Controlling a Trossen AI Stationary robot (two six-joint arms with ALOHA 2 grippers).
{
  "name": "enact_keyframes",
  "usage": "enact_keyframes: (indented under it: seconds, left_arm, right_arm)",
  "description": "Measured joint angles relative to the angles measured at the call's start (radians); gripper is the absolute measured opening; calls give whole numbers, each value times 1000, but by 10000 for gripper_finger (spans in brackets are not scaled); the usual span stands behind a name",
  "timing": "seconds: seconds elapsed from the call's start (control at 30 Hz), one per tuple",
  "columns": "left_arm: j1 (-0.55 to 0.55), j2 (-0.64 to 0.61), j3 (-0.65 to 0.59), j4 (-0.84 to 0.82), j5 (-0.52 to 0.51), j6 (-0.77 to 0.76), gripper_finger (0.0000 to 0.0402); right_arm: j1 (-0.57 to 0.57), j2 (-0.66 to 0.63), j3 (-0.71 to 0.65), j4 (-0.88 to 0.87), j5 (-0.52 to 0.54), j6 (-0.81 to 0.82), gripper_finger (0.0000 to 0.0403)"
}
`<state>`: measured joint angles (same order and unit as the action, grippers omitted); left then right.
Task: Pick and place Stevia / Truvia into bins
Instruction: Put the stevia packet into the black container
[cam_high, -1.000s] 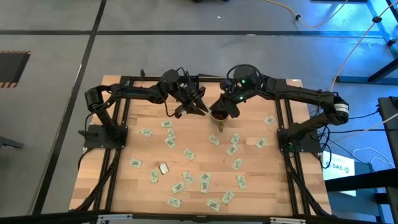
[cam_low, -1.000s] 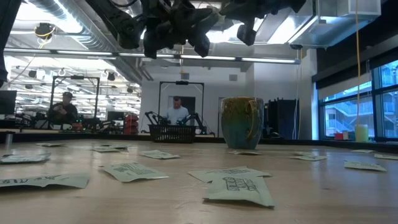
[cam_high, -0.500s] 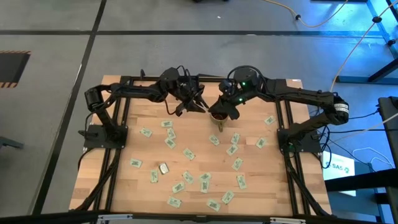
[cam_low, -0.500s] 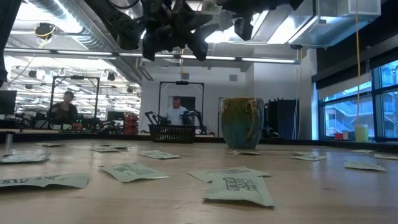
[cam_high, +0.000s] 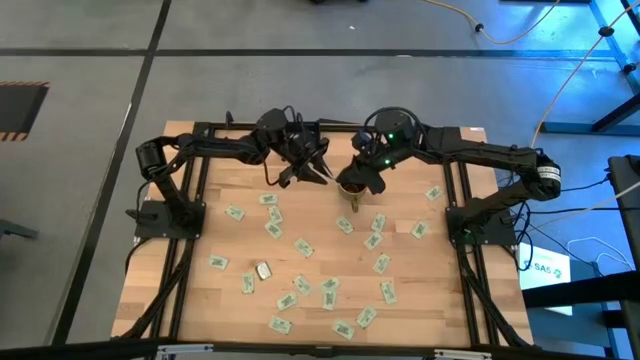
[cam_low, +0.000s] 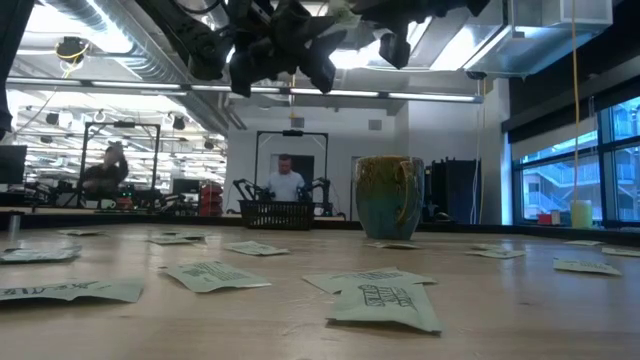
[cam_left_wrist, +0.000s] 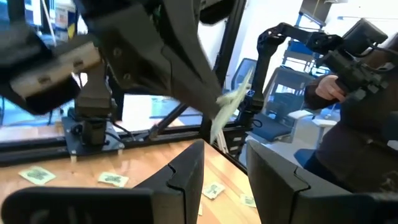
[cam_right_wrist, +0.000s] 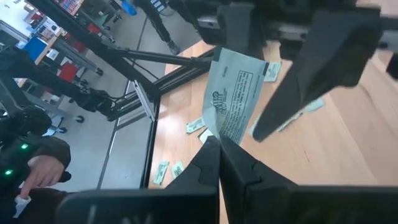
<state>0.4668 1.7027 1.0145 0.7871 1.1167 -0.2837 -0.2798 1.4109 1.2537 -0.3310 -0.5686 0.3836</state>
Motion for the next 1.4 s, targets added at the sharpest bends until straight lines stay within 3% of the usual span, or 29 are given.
enact_keyframes:
  seconds: [0.73, 1.13, 1.4]
  left_arm:
    - [0, 0, 0, 50, -22, 17, 111]
    - [1, 0, 0, 60, -26, 17, 9]
    - [12, 0, 0, 56, -26, 9, 7]
  right_arm:
    - [3, 0, 0, -66, 38, 6, 2]
    - [3, 0, 0, -64, 53, 0, 2]
    - [2, 0, 0, -61, 59, -27, 17]
